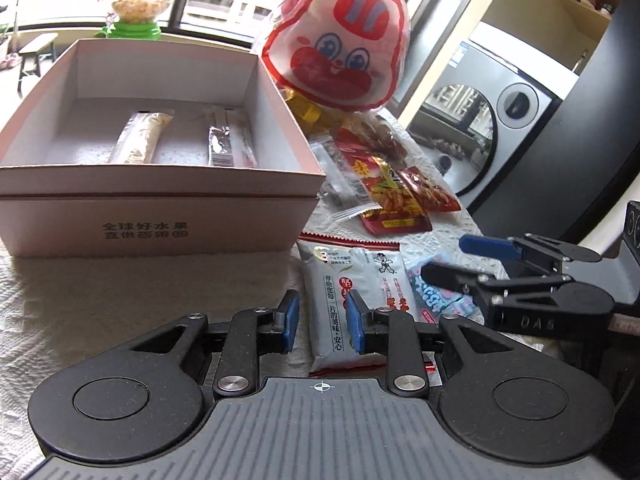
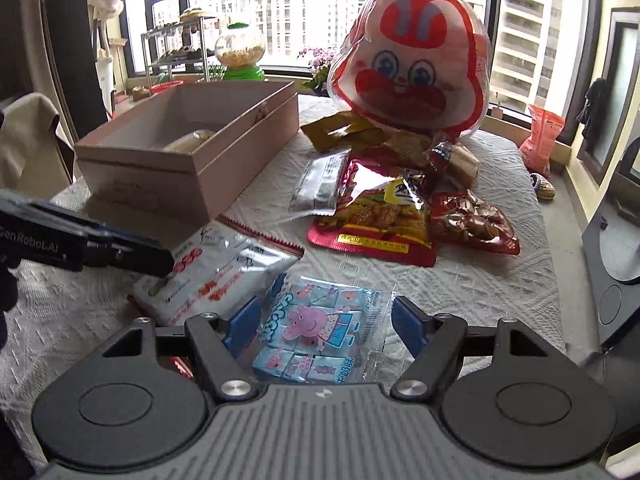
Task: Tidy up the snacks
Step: 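Grasp the white red-print snack bag with the left tool while the right grasps a clear barcode packet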
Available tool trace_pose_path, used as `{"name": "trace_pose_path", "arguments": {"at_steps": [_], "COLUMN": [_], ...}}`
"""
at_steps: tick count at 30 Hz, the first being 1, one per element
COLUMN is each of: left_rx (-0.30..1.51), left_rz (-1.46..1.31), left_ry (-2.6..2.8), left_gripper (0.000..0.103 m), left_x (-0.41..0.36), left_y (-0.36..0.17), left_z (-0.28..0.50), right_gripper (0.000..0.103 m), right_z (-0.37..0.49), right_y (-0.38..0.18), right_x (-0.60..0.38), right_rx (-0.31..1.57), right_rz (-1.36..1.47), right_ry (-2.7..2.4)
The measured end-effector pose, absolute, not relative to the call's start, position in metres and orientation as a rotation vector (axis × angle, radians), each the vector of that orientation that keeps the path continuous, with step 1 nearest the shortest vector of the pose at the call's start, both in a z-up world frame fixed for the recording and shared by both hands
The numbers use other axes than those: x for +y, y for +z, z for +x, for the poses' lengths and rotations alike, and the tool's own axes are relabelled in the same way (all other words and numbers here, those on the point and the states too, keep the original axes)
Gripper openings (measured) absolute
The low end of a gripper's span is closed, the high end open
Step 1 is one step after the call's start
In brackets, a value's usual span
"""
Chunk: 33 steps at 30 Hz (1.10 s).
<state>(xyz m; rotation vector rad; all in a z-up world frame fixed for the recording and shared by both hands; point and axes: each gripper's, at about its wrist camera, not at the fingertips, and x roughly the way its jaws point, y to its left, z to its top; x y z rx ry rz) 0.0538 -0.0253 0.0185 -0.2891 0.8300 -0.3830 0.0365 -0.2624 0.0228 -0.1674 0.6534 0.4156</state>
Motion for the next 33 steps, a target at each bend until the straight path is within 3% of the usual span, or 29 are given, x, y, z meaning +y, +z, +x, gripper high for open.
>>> {"name": "trace_pose_path", "arguments": {"at_steps": [4, 6, 8, 11, 13, 15, 16, 19, 27, 30, 33], "left_rx": [0.805, 0.8, 0.799, 0.808, 0.811, 0.81, 0.81, 0.815, 0.841, 0.836, 0.843], "left_rz": [-0.335, -0.336, -0.334, -0.345, -0.365, -0.386, -0.398, -0.423, -0.44, -0.434, -0.459], "left_ry": [-0.375, -0.375, -0.373, -0.369, -0.362, -0.353, -0.351, -0.369, -0.418, -0.417, -0.409], "left_gripper": [0.029, 0.029, 0.029, 0.029, 0.029, 0.029, 0.029, 0.029, 0.029, 0.029, 0.029], "left_x": [-0.019, -0.017, -0.013, -0.004, 0.003, 0.008, 0.01, 0.011, -0.005, -0.006, -0.002], "left_y": [0.024, 0.027, 0.028, 0.026, 0.023, 0.02, 0.019, 0.016, 0.009, 0.01, 0.007], "left_z": [0.051, 0.048, 0.044, 0.04, 0.038, 0.038, 0.038, 0.039, 0.044, 0.043, 0.048], "right_gripper": [0.074, 0.068, 0.054, 0.052, 0.039, 0.035, 0.025, 0.013, 0.014, 0.034, 0.037], "right_z": [0.072, 0.097, 0.125, 0.147, 0.148, 0.14, 0.132, 0.103, 0.046, 0.04, 0.027], "right_y": [0.037, 0.037, 0.031, 0.019, 0.013, 0.016, 0.019, 0.031, 0.035, 0.034, 0.027], "right_x": [-0.239, -0.223, -0.208, -0.191, -0.187, -0.191, -0.197, -0.214, -0.247, -0.244, -0.235], "right_rx": [0.585, 0.6, 0.646, 0.677, 0.688, 0.699, 0.689, 0.679, 0.681, 0.69, 0.691], "right_rz": [-0.209, -0.225, -0.227, -0.264, -0.291, -0.271, -0.265, -0.243, -0.244, -0.237, -0.215], "right_ry": [0.409, 0.417, 0.434, 0.436, 0.424, 0.425, 0.425, 0.443, 0.449, 0.43, 0.493]}}
